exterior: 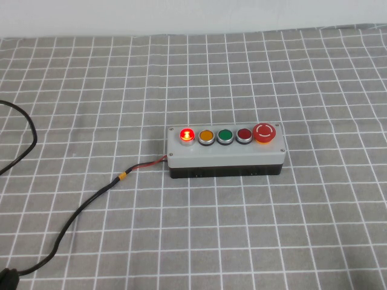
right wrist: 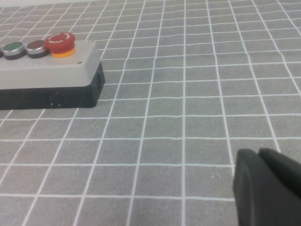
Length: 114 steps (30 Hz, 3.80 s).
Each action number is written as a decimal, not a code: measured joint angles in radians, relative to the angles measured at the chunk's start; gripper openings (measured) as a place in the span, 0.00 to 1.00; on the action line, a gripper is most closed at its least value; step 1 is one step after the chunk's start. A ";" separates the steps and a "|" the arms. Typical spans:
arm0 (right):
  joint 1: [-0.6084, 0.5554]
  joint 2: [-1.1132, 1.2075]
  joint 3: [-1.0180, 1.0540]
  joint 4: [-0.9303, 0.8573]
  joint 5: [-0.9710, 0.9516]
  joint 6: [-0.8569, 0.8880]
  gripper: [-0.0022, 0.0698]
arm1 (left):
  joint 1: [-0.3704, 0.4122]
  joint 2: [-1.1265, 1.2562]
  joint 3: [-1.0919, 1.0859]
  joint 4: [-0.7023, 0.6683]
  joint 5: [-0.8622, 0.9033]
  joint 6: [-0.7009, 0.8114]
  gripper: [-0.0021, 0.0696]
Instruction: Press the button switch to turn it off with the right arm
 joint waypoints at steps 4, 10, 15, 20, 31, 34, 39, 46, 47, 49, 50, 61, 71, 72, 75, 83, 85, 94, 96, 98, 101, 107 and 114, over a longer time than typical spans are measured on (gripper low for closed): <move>0.000 0.000 0.000 0.000 0.000 0.000 0.01 | 0.000 0.000 0.000 0.000 0.000 0.000 0.02; 0.000 0.000 0.000 0.003 0.000 0.000 0.01 | 0.000 0.000 0.000 0.000 0.000 0.000 0.02; 0.000 0.000 0.000 0.180 -0.073 0.000 0.01 | 0.000 0.000 0.000 0.000 0.000 0.000 0.02; 0.000 0.000 0.000 0.555 -0.242 0.000 0.01 | 0.000 0.000 0.000 0.000 0.000 0.000 0.02; 0.000 0.025 -0.040 0.736 -0.189 0.000 0.01 | 0.000 0.000 0.000 0.000 0.000 0.000 0.02; 0.000 0.162 -0.153 0.664 -0.039 0.000 0.01 | 0.000 0.000 0.000 0.000 0.000 0.000 0.02; 0.000 0.528 -0.421 0.477 0.301 0.000 0.01 | 0.000 0.000 0.000 0.000 0.000 0.000 0.02; 0.007 0.976 -0.751 0.299 0.552 -0.045 0.01 | 0.000 0.000 0.000 0.000 0.000 0.000 0.02; 0.019 1.036 -0.799 0.284 0.565 -0.052 0.01 | 0.000 0.000 0.000 0.000 0.000 0.000 0.02; 0.065 1.153 -0.897 0.256 0.578 -0.054 0.01 | 0.000 0.000 0.000 0.000 0.000 0.000 0.02; 0.102 1.211 -0.947 0.232 0.581 -0.045 0.01 | 0.000 0.000 0.000 0.000 0.000 0.000 0.02; 0.491 1.791 -1.603 -0.020 0.741 0.072 0.01 | 0.000 0.000 0.000 0.000 0.000 0.000 0.02; 0.560 2.169 -2.184 -0.057 0.885 0.076 0.01 | 0.000 0.000 0.000 0.000 0.000 0.000 0.02; 0.560 2.191 -2.218 -0.062 0.887 0.081 0.01 | 0.000 0.000 0.000 0.000 0.000 0.000 0.02; 0.560 2.249 -2.301 -0.069 0.894 0.093 0.01 | 0.000 0.000 0.000 0.000 0.000 0.000 0.02; 0.560 2.319 -2.344 -0.106 0.900 0.121 0.01 | 0.000 0.000 0.000 0.000 0.000 0.000 0.02; 0.560 2.321 -2.344 -0.107 0.900 0.125 0.01 | 0.000 0.000 0.000 0.000 0.000 0.000 0.02; 0.560 2.332 -2.345 -0.132 0.900 0.129 0.01 | 0.000 0.000 0.000 0.000 0.000 0.000 0.02; 0.560 2.334 -2.346 -0.132 0.898 0.129 0.01 | 0.000 0.000 0.000 0.000 0.000 0.000 0.02; 0.560 2.336 -2.346 -0.134 0.898 0.129 0.01 | 0.000 0.000 0.000 0.000 0.000 0.000 0.02; 0.560 2.339 -2.351 -0.134 0.896 0.131 0.01 | 0.000 0.000 0.000 0.000 0.000 0.000 0.02; 0.560 2.343 -2.355 -0.134 0.890 0.133 0.01 | 0.000 0.000 0.000 0.000 0.000 0.000 0.02; 0.568 2.353 -2.361 -0.132 0.878 0.133 0.01 | 0.000 0.000 0.000 0.000 0.000 0.000 0.02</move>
